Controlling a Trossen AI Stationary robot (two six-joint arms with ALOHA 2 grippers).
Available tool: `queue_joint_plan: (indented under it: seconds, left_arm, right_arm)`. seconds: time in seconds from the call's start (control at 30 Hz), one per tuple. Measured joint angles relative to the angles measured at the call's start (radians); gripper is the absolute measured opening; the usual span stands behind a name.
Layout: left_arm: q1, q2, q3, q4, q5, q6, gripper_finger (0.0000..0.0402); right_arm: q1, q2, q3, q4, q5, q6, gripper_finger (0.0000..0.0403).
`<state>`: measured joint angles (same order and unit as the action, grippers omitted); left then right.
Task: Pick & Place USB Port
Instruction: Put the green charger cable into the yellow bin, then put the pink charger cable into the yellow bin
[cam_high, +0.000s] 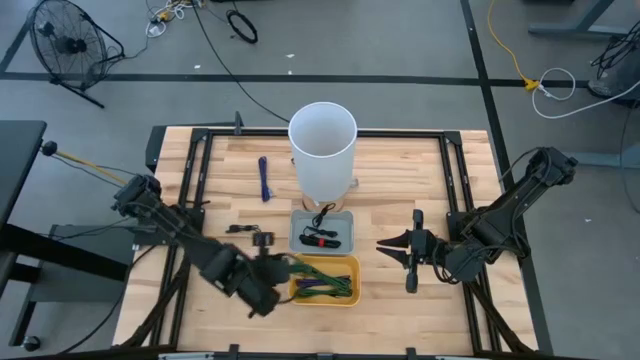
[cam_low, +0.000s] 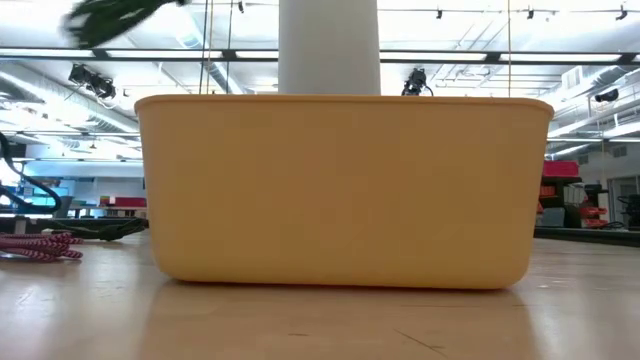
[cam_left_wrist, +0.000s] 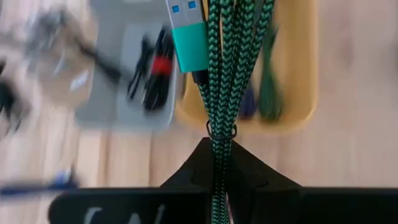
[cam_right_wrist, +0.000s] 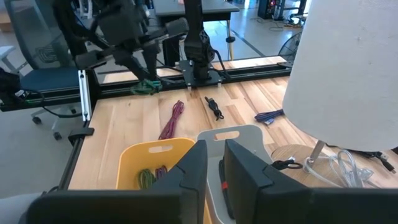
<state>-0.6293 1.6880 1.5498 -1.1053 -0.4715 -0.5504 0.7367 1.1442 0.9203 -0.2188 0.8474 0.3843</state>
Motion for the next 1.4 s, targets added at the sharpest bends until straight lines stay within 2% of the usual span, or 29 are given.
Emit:
queue_joint_plan:
  seconds: [0.13,0.23,0.5,0.7,0.83,1.13,1.27,1.4]
  left_arm:
    - [0.093,0.018,0.001,0.214,0.116,0.196,0.0019]
    - [0.152,0.050,0.001,0.313,0.184,0.282,0.0019]
    - [0.250,0.182,0.001,0.396,0.383,0.293,0.0019]
    - [0.256,0.256,0.001,0.411,0.441,0.284,0.0019]
    - [0.256,0.258,0.001,0.424,0.443,0.273,0.0023]
    - [0.257,0.249,0.001,0.447,0.440,0.274,0.0140]
    - [0.261,0.237,0.001,0.406,0.447,0.275,0.0162]
    - [0.263,0.172,0.016,0.202,0.468,0.265,0.0165]
  right_arm:
    - [0.000,0.000,0.000,0.000,0.000,0.000,0.0058]
    - [0.000,0.000,0.000,0.000,0.000,0.002,0.0058]
    - [0.000,0.000,0.000,-0.004,0.000,0.002,0.0058]
    - [0.000,0.000,0.000,-0.005,0.000,0.003,0.0058]
    - [0.000,0.000,0.000,-0.006,0.000,0.003,0.0058]
    - [0.000,0.000,0.000,-0.007,0.000,0.003,0.0058]
    - [0.000,0.000,0.000,-0.008,-0.002,0.004,0.0058]
    - [0.000,0.001,0.000,-0.023,-0.011,0.023,0.0058]
